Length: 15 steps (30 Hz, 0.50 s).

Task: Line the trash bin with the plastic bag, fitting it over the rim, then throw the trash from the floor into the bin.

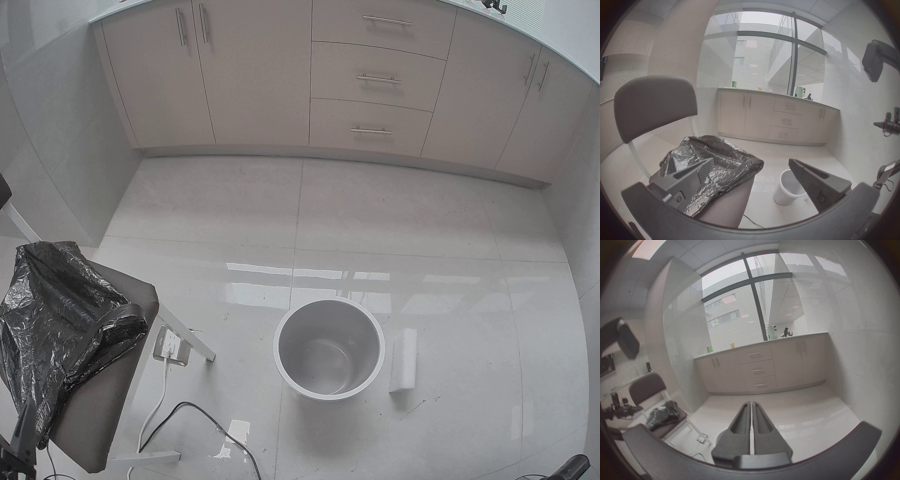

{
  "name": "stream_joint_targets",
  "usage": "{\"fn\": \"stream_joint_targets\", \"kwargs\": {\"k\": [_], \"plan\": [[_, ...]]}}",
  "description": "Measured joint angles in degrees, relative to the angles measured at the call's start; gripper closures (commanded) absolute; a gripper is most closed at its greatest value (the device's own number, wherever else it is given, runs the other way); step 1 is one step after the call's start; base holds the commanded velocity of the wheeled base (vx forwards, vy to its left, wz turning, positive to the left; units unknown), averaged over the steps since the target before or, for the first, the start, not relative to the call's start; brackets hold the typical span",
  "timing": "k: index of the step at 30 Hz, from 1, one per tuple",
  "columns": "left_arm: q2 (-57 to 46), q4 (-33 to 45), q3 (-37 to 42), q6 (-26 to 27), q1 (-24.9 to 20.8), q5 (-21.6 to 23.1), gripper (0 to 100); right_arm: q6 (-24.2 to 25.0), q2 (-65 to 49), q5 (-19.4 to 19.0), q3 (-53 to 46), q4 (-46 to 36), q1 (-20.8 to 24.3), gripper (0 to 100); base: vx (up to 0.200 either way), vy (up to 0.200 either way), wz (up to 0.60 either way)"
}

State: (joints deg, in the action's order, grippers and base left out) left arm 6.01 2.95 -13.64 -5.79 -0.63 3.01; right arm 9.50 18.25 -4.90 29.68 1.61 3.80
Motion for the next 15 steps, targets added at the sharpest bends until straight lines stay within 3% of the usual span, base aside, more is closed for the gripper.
{"fn": "stream_joint_targets", "kwargs": {"k": [5, 10, 15], "plan": [[5.23, 0.79, -3.96, 2.78, -0.35, 4.27, 0, 5.11, 12.45, -1.39, 4.27, 8.79, 3.47, 100, 0.0, 0.0, 0.0], [14.99, 1.28, -6.17, 15.66, -1.12, 8.7, 0, 9.0, 26.21, 1.79, 4.29, 23.93, 7.9, 100, 0.0, 0.0, 0.0], [25.77, 1.06, -7.77, 29.44, -2.63, 9.9, 0, 10.7, 34.97, 5.36, 3.06, 32.55, 11.26, 100, 0.0, 0.0, 0.0]]}}
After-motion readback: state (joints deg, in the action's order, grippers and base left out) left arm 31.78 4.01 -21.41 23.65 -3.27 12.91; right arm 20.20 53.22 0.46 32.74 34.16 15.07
